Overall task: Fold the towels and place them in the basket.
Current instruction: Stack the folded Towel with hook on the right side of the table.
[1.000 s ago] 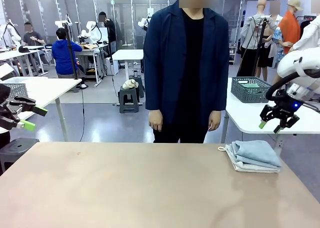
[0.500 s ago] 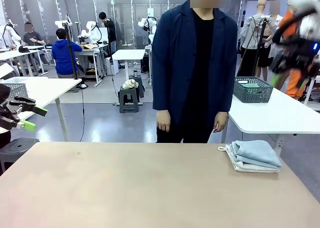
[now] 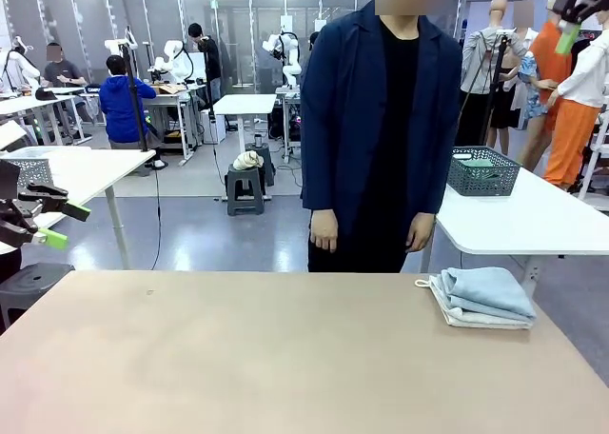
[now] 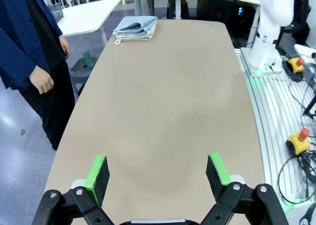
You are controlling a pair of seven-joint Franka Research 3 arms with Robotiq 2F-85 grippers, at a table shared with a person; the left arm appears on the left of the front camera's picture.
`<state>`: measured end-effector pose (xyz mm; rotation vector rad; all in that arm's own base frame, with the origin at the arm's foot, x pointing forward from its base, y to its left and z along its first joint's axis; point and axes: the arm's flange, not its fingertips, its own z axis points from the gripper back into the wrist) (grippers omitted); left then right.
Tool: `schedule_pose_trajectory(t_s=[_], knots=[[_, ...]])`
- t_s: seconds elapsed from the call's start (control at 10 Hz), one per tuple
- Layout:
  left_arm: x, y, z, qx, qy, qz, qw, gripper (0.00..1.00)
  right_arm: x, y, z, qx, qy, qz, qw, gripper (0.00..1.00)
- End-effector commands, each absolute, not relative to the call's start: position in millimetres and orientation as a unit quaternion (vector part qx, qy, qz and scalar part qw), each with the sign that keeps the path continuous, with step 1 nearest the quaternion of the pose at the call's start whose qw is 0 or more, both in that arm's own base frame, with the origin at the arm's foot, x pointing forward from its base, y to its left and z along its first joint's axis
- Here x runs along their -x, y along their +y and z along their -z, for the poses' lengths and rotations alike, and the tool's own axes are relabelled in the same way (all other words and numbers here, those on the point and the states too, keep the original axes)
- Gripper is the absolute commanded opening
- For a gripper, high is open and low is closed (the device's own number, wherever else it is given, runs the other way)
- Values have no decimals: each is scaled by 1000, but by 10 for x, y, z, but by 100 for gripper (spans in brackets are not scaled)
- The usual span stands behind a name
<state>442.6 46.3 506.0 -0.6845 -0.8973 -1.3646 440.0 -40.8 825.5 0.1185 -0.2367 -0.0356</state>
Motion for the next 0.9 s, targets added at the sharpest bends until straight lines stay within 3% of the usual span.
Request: schedule_pose_trajectory(t_s=[0.0, 0.4, 0.5, 0.8], knots=[[-4421, 459, -5080, 300, -395, 596, 631, 100, -4088, -391, -8175, -73, -190, 27, 979, 100], [-4421, 459, -5080, 300, -395, 596, 631, 100, -3800, -385, -8214, -60, -238, 23, 969, 100], [-4421, 459, -5080, 300, -395, 596, 631, 100, -3857, -390, -8480, -59, -216, 24, 974, 100], [-4421, 459, -5080, 300, -395, 596, 631, 100, -3857, -390, -8480, -59, -216, 24, 974, 100]])
